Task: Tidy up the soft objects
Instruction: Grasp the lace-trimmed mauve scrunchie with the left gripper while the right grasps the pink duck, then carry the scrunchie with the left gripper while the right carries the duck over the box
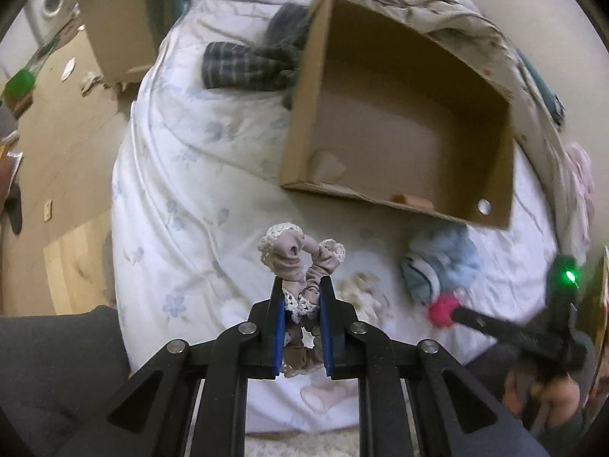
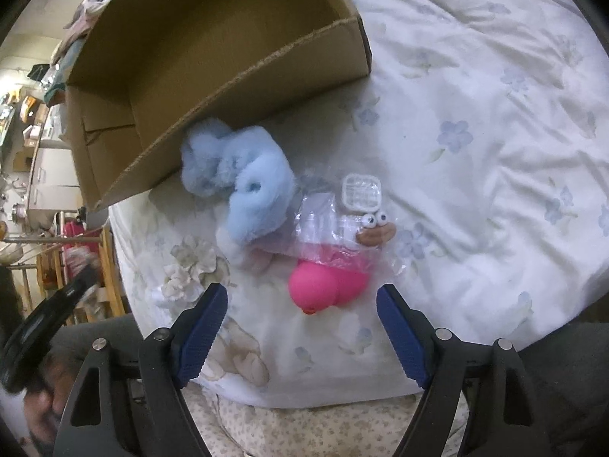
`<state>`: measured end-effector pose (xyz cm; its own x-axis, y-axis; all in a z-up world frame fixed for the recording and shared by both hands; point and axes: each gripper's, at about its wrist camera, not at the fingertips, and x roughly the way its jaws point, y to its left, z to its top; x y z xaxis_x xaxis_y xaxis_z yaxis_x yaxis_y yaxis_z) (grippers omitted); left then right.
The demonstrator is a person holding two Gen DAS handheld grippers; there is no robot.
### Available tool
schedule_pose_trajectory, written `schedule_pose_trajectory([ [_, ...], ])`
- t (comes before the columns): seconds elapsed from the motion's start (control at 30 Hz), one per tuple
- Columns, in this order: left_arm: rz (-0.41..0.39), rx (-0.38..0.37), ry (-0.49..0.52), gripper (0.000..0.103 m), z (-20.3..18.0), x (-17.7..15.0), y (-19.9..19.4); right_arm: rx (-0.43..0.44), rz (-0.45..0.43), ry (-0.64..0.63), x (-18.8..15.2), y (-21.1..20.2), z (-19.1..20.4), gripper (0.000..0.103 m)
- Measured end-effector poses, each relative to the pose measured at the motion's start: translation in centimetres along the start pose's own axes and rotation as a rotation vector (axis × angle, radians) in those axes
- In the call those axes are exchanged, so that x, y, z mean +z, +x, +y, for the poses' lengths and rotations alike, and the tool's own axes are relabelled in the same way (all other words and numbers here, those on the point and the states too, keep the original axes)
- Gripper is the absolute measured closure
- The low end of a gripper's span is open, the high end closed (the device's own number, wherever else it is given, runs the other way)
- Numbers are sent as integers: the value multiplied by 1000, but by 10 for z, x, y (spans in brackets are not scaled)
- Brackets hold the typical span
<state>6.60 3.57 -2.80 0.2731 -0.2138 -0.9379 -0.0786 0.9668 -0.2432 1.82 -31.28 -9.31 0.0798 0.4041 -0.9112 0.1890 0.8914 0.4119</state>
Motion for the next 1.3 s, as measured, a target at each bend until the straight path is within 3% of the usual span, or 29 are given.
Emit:
schedule_pose_trajectory([
  [0.1, 5, -30, 2, 89, 7, -5, -4, -35, 18, -3, 3, 10, 0, 27],
  [0.17, -3, -33, 1, 89, 9, -13, 1, -92, 28, -33, 4, 16, 2, 50],
  [0.2, -2, -36, -7, 89, 7, -16, -3, -120, 37, -52, 5, 21, 4, 54],
  [0.43, -10, -1, -16, 89, 12, -13, 8, -150, 31, -97, 2, 26, 12, 57],
  [0.73, -29, 25, 8, 89, 6, -12, 9, -25, 6, -278, -29, 9, 56, 58],
  [0.97, -61, 41, 21, 89, 3, -14, 0, -16, -164, -360, -34, -32, 76, 58],
  [1.3, -134, 83, 27, 89, -2, -14, -15, 53, -265, -295, -24, -70, 53, 58],
])
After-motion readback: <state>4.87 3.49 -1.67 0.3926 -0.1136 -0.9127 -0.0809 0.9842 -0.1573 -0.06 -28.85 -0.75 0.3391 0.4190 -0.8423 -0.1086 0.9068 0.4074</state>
